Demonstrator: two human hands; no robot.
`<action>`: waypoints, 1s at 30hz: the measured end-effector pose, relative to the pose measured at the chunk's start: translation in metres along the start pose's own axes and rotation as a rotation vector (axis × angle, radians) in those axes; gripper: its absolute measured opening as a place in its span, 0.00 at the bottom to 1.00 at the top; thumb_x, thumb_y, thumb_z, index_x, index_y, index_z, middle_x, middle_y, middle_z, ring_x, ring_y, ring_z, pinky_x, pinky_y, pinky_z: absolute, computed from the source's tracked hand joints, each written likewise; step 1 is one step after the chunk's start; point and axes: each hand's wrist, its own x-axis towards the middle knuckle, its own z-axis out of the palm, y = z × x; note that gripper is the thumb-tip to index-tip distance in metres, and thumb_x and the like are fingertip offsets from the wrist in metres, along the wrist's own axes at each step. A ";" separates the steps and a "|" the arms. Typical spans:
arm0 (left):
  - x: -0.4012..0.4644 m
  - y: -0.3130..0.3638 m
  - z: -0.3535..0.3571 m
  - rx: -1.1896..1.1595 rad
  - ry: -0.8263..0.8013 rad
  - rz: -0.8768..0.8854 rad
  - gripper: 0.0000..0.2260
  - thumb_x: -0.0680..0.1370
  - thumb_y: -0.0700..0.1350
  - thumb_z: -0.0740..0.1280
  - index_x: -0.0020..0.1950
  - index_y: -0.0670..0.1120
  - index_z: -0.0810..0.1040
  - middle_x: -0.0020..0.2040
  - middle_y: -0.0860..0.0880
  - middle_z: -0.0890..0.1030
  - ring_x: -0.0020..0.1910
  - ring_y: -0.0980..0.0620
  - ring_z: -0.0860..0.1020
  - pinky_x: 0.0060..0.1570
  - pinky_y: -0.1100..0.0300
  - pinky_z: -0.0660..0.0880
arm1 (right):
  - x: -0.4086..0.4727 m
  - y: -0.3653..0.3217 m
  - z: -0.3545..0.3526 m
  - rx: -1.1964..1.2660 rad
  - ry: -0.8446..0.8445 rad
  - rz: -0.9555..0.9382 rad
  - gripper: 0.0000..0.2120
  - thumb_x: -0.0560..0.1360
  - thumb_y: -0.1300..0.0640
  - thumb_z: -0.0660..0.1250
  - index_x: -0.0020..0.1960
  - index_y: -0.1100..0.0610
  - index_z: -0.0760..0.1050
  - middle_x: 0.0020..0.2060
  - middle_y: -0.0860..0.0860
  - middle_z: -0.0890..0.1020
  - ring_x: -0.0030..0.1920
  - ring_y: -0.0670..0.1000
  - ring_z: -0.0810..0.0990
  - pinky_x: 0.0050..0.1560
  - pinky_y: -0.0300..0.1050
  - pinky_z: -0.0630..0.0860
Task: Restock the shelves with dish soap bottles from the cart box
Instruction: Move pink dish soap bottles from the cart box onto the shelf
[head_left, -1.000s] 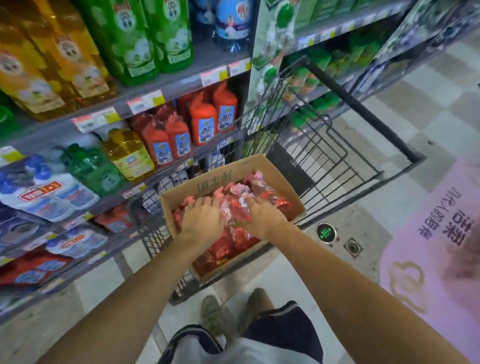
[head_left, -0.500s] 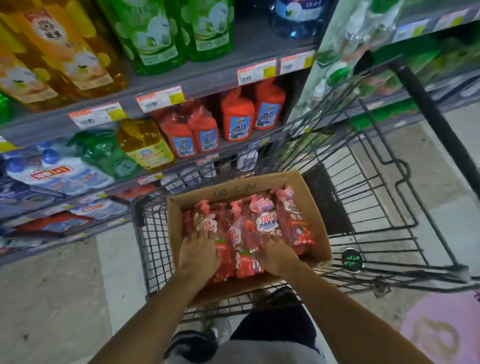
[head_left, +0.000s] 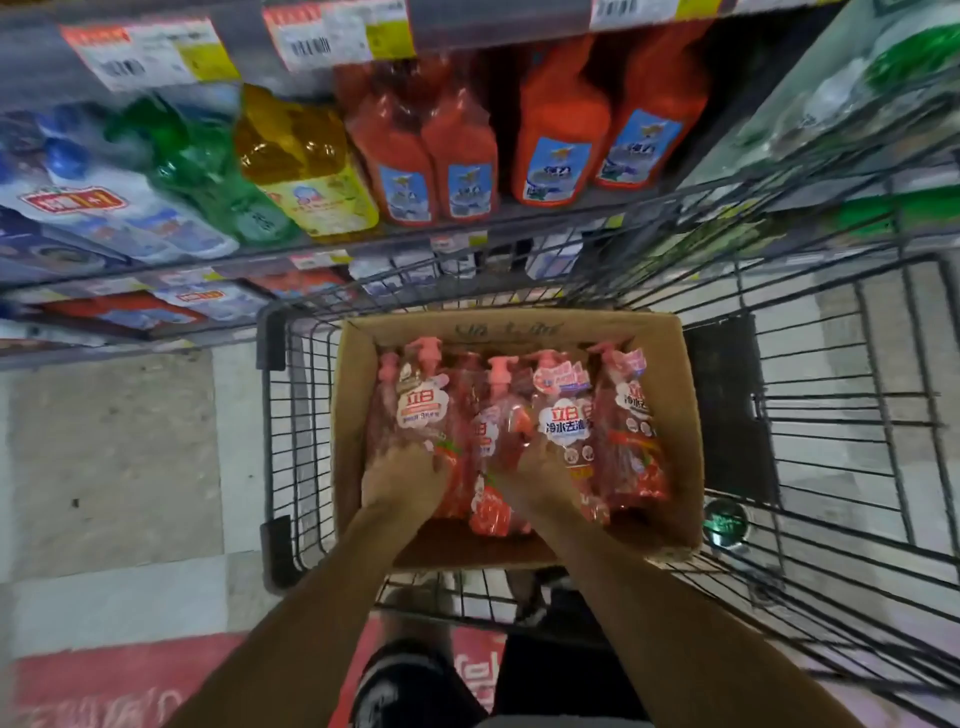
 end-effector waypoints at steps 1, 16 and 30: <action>0.007 -0.003 0.005 -0.073 -0.012 -0.053 0.21 0.82 0.53 0.57 0.69 0.42 0.70 0.65 0.39 0.76 0.60 0.38 0.77 0.58 0.50 0.74 | 0.004 -0.002 0.006 -0.037 0.001 0.026 0.48 0.74 0.30 0.62 0.79 0.59 0.51 0.75 0.60 0.63 0.73 0.61 0.66 0.70 0.59 0.68; 0.057 0.006 0.039 -0.360 -0.095 -0.422 0.57 0.62 0.65 0.78 0.77 0.40 0.51 0.73 0.36 0.59 0.73 0.35 0.59 0.70 0.45 0.62 | 0.025 -0.022 0.044 -0.002 0.166 0.092 0.49 0.72 0.48 0.74 0.76 0.68 0.45 0.71 0.63 0.67 0.71 0.63 0.67 0.72 0.53 0.67; 0.035 -0.007 0.040 -0.848 -0.218 -0.307 0.61 0.52 0.55 0.84 0.73 0.48 0.49 0.62 0.48 0.74 0.65 0.44 0.73 0.65 0.48 0.72 | 0.016 0.032 0.007 0.541 0.027 0.033 0.35 0.56 0.52 0.85 0.58 0.55 0.72 0.47 0.47 0.85 0.49 0.50 0.85 0.47 0.46 0.83</action>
